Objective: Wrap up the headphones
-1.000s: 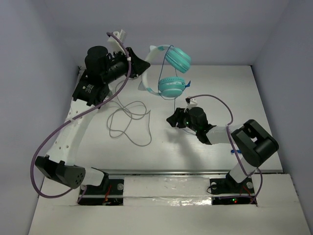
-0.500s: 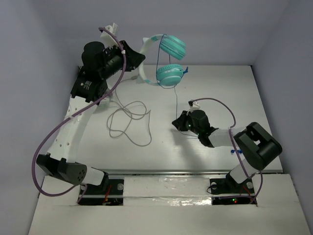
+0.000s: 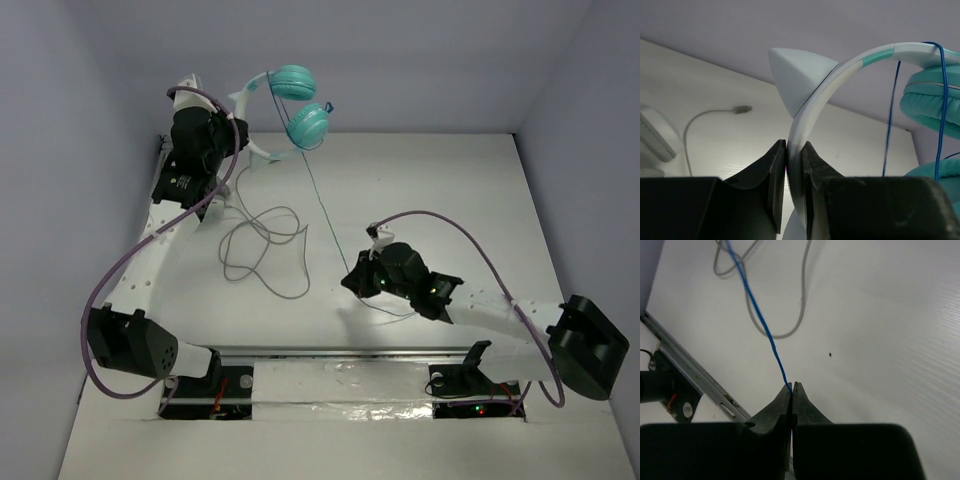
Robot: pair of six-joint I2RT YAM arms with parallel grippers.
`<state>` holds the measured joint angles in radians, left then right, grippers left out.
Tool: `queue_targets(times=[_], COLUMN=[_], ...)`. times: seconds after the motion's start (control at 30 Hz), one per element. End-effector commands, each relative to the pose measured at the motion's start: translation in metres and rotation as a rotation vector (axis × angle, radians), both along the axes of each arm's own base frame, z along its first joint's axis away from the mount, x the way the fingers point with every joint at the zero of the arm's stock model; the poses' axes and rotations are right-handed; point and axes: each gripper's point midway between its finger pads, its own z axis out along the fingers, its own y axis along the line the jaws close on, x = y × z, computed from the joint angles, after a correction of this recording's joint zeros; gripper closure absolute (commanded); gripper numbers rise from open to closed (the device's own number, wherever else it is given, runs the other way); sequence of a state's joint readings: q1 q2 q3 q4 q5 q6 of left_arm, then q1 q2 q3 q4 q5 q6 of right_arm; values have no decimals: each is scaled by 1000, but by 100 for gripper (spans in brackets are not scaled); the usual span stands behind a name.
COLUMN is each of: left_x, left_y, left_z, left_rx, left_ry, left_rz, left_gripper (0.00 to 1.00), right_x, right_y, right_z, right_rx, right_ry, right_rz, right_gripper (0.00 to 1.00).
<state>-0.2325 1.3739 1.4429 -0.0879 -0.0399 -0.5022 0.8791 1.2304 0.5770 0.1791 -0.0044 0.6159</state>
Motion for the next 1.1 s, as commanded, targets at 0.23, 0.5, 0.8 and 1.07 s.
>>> queue_targets(times=[0.23,0.5,0.8,1.07], left_x=[31,34,6,-57], left_y=[45,26,-21,-93], left_z=[-6,-52,-136,-179], left_rx=[13,190,378,515], left_ry=[-81,14,188,270], left_rz=[292,341,202,-191], left_gripper=[100,100,100,100], right_x=[-36,-30,1,45], right_y=[-17,-19,-39,-34], right_z=[64,141,231,245], right_rx=[-222,-244,-254,-355], right_ry=[-37,-123,-333,-454], right_rz=[109,122,-19,-129], right_gripper=[100,100,100,100])
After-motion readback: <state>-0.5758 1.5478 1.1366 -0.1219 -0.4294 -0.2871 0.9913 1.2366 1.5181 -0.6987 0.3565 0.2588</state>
